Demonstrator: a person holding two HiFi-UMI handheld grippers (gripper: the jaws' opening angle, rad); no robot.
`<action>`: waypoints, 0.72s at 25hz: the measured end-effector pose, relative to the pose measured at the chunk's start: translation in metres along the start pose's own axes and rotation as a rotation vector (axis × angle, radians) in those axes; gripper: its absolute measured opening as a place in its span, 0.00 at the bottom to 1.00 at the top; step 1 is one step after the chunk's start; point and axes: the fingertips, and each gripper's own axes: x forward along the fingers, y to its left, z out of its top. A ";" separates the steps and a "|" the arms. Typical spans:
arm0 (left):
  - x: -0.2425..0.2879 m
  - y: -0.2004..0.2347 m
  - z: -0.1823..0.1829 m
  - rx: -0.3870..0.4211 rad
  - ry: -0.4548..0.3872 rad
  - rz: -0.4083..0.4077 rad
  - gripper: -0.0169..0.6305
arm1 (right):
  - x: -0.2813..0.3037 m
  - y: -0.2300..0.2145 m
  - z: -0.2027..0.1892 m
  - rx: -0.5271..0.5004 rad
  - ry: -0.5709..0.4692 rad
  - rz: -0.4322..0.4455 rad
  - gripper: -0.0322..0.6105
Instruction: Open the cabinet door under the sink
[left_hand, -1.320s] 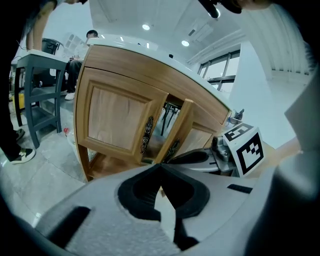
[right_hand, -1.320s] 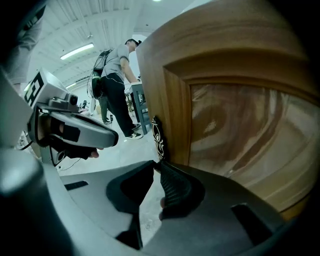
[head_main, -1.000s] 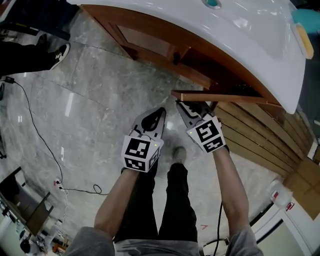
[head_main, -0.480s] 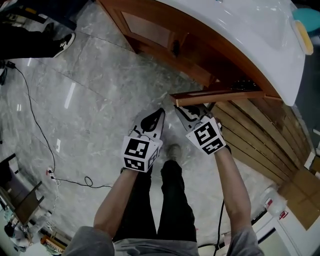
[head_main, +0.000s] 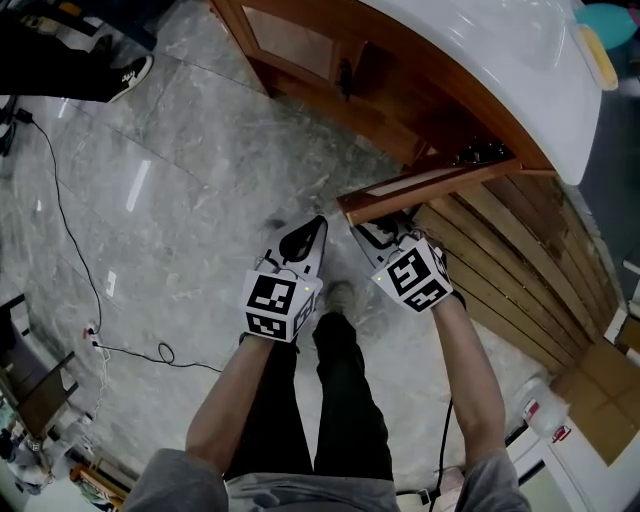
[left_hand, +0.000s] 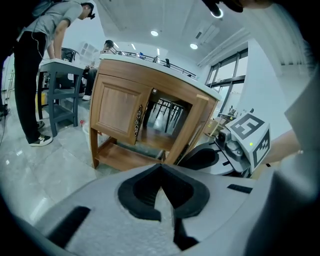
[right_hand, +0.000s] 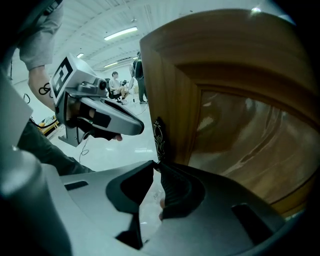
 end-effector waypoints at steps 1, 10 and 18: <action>-0.002 -0.003 -0.002 0.001 -0.001 -0.001 0.04 | -0.003 0.003 -0.003 -0.004 0.005 0.003 0.13; -0.013 -0.034 -0.020 0.009 0.015 -0.025 0.04 | -0.029 0.024 -0.035 -0.032 0.052 -0.003 0.13; -0.020 -0.063 -0.034 0.017 0.033 -0.055 0.04 | -0.054 0.036 -0.061 -0.054 0.111 -0.005 0.13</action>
